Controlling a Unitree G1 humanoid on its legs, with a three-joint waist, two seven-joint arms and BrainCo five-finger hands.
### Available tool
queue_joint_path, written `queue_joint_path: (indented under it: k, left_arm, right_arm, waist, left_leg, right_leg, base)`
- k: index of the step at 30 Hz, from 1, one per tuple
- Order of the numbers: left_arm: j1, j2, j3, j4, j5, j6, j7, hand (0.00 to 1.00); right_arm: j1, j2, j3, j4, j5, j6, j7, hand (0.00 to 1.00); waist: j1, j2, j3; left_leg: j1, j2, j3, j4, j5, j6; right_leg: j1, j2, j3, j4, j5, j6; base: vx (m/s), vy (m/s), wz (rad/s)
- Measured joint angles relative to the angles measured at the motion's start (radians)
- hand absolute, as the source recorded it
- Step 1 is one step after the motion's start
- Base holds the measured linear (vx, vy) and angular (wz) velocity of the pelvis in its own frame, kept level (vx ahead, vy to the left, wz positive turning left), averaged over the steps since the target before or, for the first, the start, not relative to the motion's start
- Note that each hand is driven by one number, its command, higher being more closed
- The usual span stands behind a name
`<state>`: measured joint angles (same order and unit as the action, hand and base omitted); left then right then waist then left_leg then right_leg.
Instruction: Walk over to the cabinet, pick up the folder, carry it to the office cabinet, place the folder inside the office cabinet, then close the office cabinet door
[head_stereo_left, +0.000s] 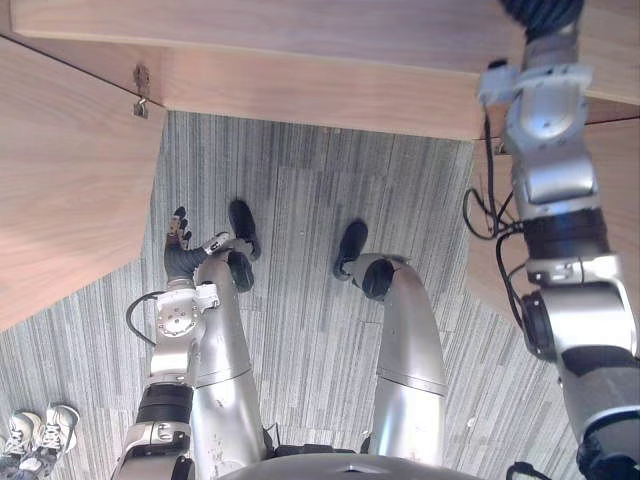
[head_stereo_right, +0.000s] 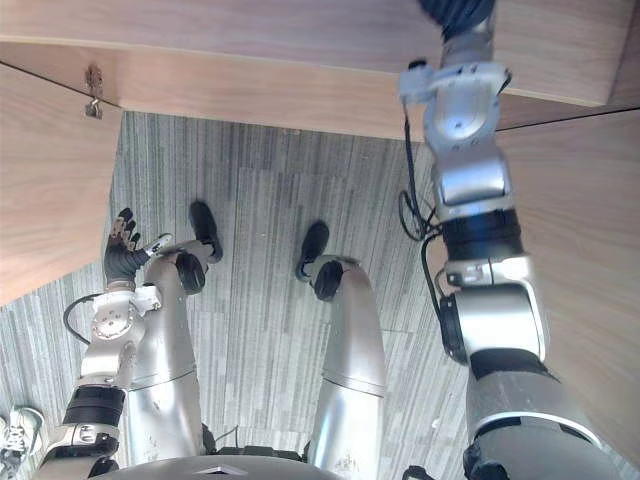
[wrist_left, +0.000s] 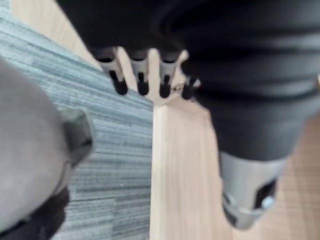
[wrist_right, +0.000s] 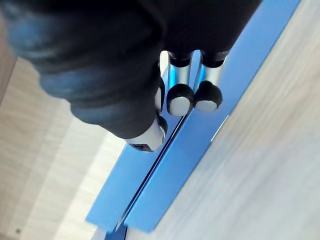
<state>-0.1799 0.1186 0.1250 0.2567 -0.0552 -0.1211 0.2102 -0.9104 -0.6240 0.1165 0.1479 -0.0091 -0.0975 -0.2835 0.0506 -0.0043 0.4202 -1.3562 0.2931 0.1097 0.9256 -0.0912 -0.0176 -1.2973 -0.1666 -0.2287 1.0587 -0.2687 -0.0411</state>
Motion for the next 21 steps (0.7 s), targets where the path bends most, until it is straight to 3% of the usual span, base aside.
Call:
queue_joint_path:
  k: [6, 11, 15, 20, 21]
  left_arm:
    - [0.004, -0.021, 0.007, 0.08, 0.04, 0.015, -0.004, 0.0]
    - [0.055, -0.052, -0.009, 0.157, 0.063, 0.022, -0.004, 0.0]
    - [0.129, -0.067, -0.049, 0.216, 0.091, 0.023, -0.004, 0.0]
    - [0.186, -0.055, -0.1, 0.324, 0.101, 0.023, -0.007, 0.0]
    - [0.188, -0.055, -0.102, 0.339, 0.101, 0.023, -0.008, 0.0]
  right_arm:
    - [0.334, 0.077, 0.024, -0.285, -0.078, -0.041, 0.021, 1.0]
    - [0.629, 0.191, 0.168, -0.373, -0.229, -0.107, 0.073, 1.0]
    - [0.85, 0.3, 0.233, -0.307, -0.315, -0.122, 0.125, 1.0]
    - [0.966, 0.46, 0.189, 0.045, -0.382, -0.104, 0.152, 1.0]
    - [0.976, 0.482, 0.165, 0.119, -0.39, -0.093, 0.152, 0.0]
  waist:
    - [-0.018, -0.012, -0.008]
    - [-0.034, -0.065, -0.1]
    - [-0.04, -0.073, -0.153]
    - [-0.047, -0.071, -0.227]
    - [-0.05, -0.07, -0.229]
  left_leg:
    - [0.196, 0.009, 0.035, -0.098, -0.006, -0.003]
    - [0.448, -0.002, 0.09, -0.252, -0.009, 0.004]
    - [0.664, -0.039, 0.123, -0.377, -0.001, -0.002]
    - [0.851, -0.089, 0.141, -0.528, 0.028, -0.011]
    - [0.881, -0.095, 0.142, -0.554, 0.036, -0.012]
  right_leg:
    - [0.203, 0.033, -0.004, -0.15, 0.032, 0.026]
    - [0.453, 0.052, -0.004, -0.361, 0.08, 0.053]
    - [0.677, 0.053, -0.001, -0.528, 0.123, 0.072]
    - [0.887, 0.06, -0.002, -0.745, 0.194, 0.098]
    - [0.925, 0.064, -0.001, -0.79, 0.213, 0.101]
  base:
    - [0.01, 0.012, -0.1]
    - [0.12, 0.033, -0.11]
    - [0.16, 0.053, 0.06]
    - [0.16, 0.065, 0.05]
    - [0.07, 0.044, 0.05]
